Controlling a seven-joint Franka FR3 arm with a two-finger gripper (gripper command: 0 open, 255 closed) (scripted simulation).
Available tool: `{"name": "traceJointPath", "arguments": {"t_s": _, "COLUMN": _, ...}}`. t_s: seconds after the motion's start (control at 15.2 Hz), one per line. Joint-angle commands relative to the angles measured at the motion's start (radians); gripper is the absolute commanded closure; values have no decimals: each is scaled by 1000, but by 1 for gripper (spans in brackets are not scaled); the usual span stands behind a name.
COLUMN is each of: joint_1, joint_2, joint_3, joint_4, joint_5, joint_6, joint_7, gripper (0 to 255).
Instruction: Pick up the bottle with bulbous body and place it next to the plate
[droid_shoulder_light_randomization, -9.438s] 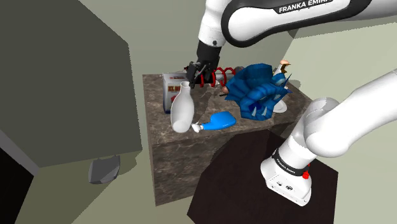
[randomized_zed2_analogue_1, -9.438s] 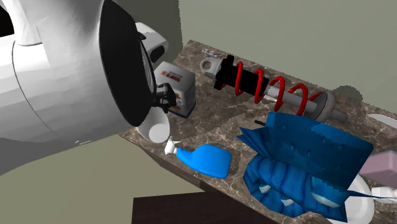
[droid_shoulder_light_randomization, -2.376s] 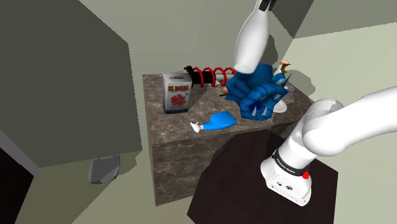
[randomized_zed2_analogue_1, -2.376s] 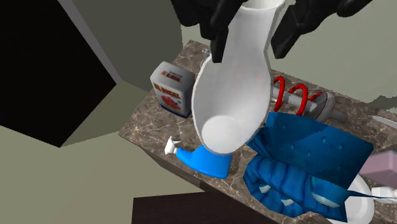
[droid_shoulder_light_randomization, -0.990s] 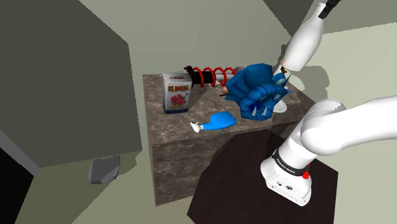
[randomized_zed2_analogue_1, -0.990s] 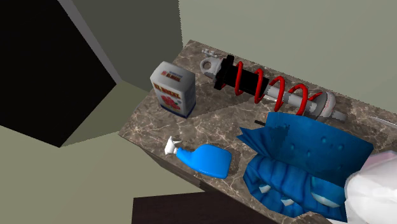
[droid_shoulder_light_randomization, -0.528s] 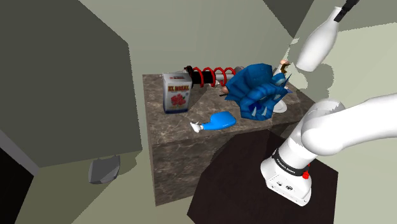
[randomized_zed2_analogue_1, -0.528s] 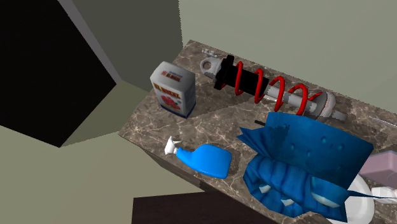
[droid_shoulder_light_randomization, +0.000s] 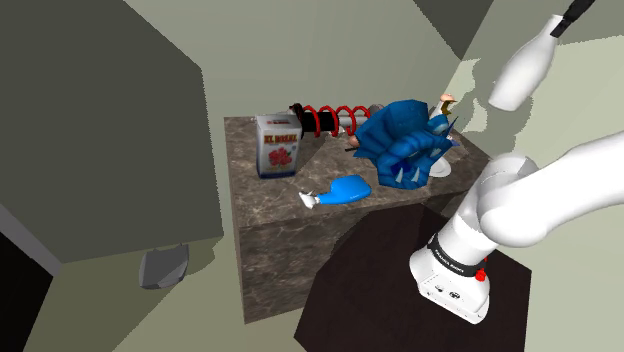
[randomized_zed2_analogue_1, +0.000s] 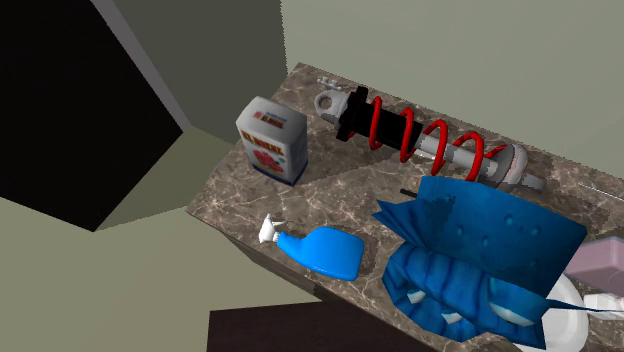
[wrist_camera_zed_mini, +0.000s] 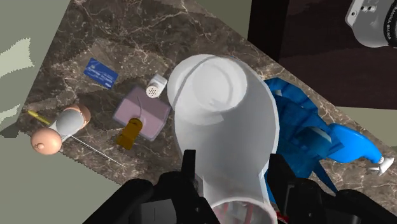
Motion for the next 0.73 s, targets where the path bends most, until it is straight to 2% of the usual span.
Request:
{"name": "traceJointPath", "arguments": {"t_s": 0.0, "joint_1": 53, "joint_2": 31, "joint_3": -94, "joint_4": 70, "joint_5": -4, "joint_6": -6, "joint_7": -62, "gripper": 255}}
{"name": "traceJointPath", "arguments": {"t_s": 0.2, "joint_1": 188, "joint_2": 73, "joint_3": -281, "joint_4": 203, "joint_5": -10, "joint_6": -25, "joint_7": -150, "gripper": 255}}
{"name": "traceJointPath", "arguments": {"t_s": 0.4, "joint_1": 404, "joint_2": 71, "joint_3": -500, "joint_4": 377, "joint_5": -51, "joint_6": -71, "joint_7": -222, "gripper": 255}}
{"name": "traceJointPath", "arguments": {"t_s": 0.53, "joint_1": 588, "joint_2": 33, "joint_3": -638, "joint_4": 539, "joint_5": -115, "joint_6": -127, "joint_7": -266, "gripper": 255}}
{"name": "traceJointPath", "arguments": {"t_s": 0.59, "joint_1": 700, "joint_2": 5, "joint_3": -710, "joint_4": 648, "joint_5": -162, "joint_6": -168, "joint_7": -294, "gripper": 255}}
{"name": "traceJointPath", "arguments": {"t_s": 0.66, "joint_1": 862, "joint_2": -36, "joint_3": -804, "joint_4": 822, "joint_5": -234, "joint_6": -232, "joint_7": -341, "gripper": 255}}
